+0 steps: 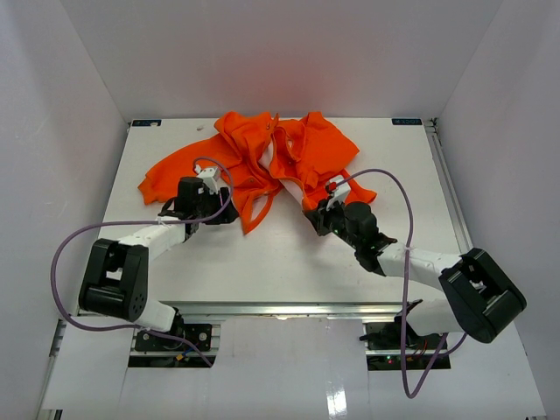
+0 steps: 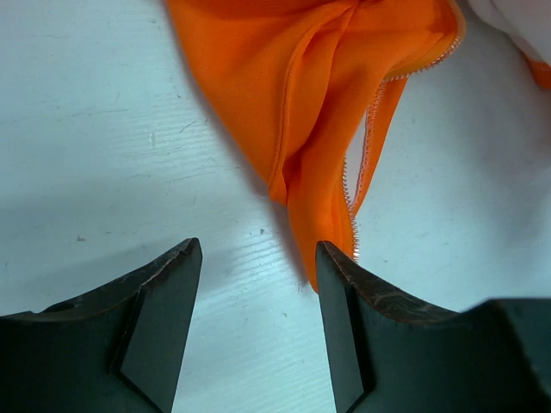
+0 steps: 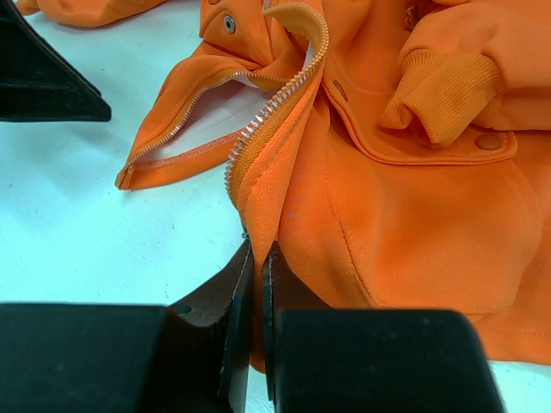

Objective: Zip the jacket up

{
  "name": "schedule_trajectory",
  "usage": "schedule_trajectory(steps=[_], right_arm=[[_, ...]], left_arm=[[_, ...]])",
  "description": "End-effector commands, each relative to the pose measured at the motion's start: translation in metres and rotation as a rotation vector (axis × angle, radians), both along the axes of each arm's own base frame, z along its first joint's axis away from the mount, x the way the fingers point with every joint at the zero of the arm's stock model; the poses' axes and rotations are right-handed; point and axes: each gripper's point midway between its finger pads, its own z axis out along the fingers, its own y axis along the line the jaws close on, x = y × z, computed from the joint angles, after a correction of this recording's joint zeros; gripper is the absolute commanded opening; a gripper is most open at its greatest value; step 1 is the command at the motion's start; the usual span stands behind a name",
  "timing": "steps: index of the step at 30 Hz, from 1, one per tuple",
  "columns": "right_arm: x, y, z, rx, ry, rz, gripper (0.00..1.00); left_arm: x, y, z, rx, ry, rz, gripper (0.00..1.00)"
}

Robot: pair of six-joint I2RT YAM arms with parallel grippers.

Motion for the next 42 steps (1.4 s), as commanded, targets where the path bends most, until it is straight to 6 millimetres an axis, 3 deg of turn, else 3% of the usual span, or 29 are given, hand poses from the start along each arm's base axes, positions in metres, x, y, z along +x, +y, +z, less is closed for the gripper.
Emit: schedule_trajectory(steps=[1, 12, 23, 32, 36, 39, 40, 42], right_arm=[[-0.005, 0.002, 0.016, 0.034, -0.044, 0.018, 0.08], [-0.008, -0.002, 0.016, 0.035, -0.05, 0.017, 0.08], [-0.007, -0.001, 0.012, 0.03, -0.04, 0.013, 0.08], [-0.006, 0.0, 0.009, 0.027, -0.031, 0.014, 0.08], [-0.006, 0.0, 0.008, 0.024, -0.026, 0.013, 0.08], [-0.005, 0.001, 0.006, 0.021, -0.023, 0.017, 0.08], [-0.009, 0.007, 0.005, 0.024, -0.02, 0.058, 0.08], [-0.012, 0.014, 0.006, 0.028, -0.015, 0.098, 0.08]], left_arm=[[-0.007, -0.018, -0.011, -0.066, 0.028, -0.131, 0.63], [-0.015, -0.033, -0.041, -0.099, 0.1, -0.245, 0.63], [-0.023, -0.036, -0.048, -0.101, 0.121, -0.275, 0.56], [-0.031, -0.057, -0.042, -0.2, 0.119, -0.348, 0.49], [-0.034, -0.069, -0.032, -0.261, 0.098, -0.392, 0.36], [-0.036, -0.075, -0.023, -0.301, 0.08, -0.412, 0.07], [-0.035, -0.077, -0.017, -0.317, 0.058, -0.414, 0.01], [-0.036, -0.082, -0.001, -0.363, 0.001, -0.439, 0.0]])
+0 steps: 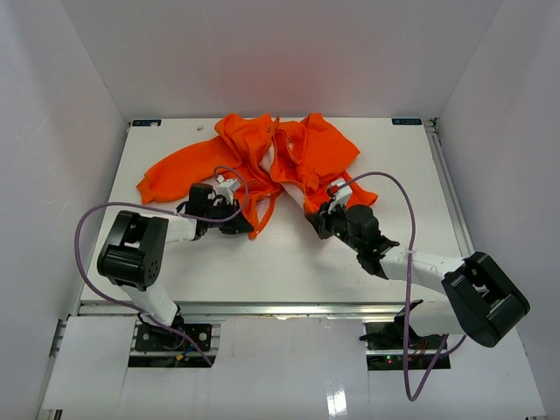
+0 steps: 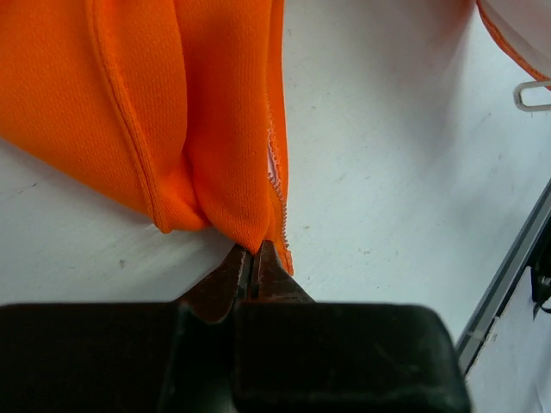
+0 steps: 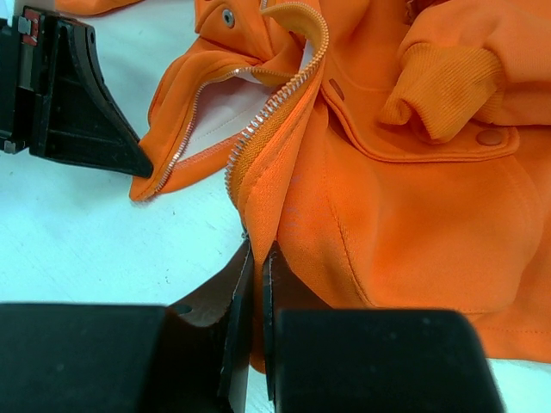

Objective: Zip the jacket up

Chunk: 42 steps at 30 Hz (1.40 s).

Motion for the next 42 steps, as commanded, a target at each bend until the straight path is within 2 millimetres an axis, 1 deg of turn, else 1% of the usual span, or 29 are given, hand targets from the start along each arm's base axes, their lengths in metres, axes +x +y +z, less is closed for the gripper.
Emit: schedule_trajectory(steps=[1, 3, 5, 7, 11, 14, 16, 18, 22, 23, 31, 33, 36, 42], right_arm=[[-0.007, 0.022, 0.012, 0.039, -0.023, 0.117, 0.08], [-0.015, 0.033, 0.014, 0.055, -0.017, 0.192, 0.08], [-0.024, 0.043, 0.02, 0.081, -0.014, 0.272, 0.08], [-0.032, 0.05, 0.025, 0.111, -0.012, 0.326, 0.08], [-0.048, 0.06, 0.03, 0.147, -0.004, 0.41, 0.08], [-0.06, 0.066, 0.031, 0.165, 0.003, 0.469, 0.08], [-0.068, 0.069, 0.033, 0.18, 0.005, 0.516, 0.08], [-0.072, 0.07, 0.035, 0.192, 0.002, 0.535, 0.08], [-0.083, 0.069, 0.036, 0.21, 0.006, 0.584, 0.08], [-0.086, 0.069, 0.039, 0.222, -0.003, 0.599, 0.08], [-0.102, 0.07, 0.043, 0.269, -0.004, 0.666, 0.08], [-0.104, 0.071, 0.043, 0.279, 0.004, 0.677, 0.08], [-0.104, 0.072, 0.045, 0.297, -0.005, 0.676, 0.08], [-0.1, 0.076, 0.043, 0.311, 0.007, 0.65, 0.08]], left_arm=[[-0.006, -0.02, 0.047, -0.169, -0.137, -0.068, 0.0], [-0.008, -0.026, 0.075, -0.255, -0.239, -0.078, 0.0], [-0.016, -0.032, 0.103, -0.343, -0.34, -0.1, 0.0], [-0.025, -0.034, 0.113, -0.384, -0.384, -0.109, 0.0], [-0.041, -0.039, 0.144, -0.468, -0.532, -0.147, 0.0], [-0.05, -0.041, 0.157, -0.494, -0.602, -0.157, 0.0], [-0.058, -0.043, 0.161, -0.495, -0.642, -0.167, 0.0], [-0.061, -0.043, 0.158, -0.477, -0.675, -0.164, 0.0], [-0.074, -0.044, 0.168, -0.478, -0.767, -0.167, 0.0], [-0.077, -0.044, 0.169, -0.479, -0.785, -0.168, 0.0], [-0.09, -0.045, 0.172, -0.504, -0.838, -0.161, 0.0], [-0.092, -0.046, 0.171, -0.508, -0.842, -0.156, 0.0], [-0.089, -0.046, 0.171, -0.513, -0.841, -0.137, 0.0], [-0.088, -0.041, 0.181, -0.546, -0.882, -0.057, 0.0]])
